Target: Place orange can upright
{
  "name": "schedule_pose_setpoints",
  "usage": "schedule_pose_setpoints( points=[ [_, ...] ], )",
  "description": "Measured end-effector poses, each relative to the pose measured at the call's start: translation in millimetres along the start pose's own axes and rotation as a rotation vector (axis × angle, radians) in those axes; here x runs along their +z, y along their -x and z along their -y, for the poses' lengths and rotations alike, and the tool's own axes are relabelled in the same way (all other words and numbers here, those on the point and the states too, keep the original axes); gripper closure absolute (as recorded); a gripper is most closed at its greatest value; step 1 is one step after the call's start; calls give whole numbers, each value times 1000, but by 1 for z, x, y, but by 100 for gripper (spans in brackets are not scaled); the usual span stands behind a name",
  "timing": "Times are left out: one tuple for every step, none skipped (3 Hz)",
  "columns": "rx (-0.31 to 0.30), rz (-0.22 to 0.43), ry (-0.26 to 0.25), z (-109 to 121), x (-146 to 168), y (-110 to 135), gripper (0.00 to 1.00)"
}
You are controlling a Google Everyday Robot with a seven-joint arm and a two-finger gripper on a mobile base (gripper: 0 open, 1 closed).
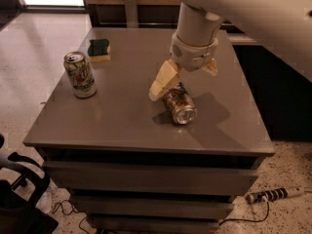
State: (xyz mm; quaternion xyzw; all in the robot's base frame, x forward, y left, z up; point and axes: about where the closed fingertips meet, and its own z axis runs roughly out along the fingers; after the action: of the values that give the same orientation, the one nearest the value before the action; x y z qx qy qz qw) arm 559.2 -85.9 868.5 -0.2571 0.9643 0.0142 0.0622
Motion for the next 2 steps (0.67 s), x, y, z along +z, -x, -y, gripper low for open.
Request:
schedule_pose_setpoints(
  points=[
    [-8, -37, 13, -8, 14, 4, 0],
    [-4, -61, 26, -12, 24, 6, 0]
  ],
)
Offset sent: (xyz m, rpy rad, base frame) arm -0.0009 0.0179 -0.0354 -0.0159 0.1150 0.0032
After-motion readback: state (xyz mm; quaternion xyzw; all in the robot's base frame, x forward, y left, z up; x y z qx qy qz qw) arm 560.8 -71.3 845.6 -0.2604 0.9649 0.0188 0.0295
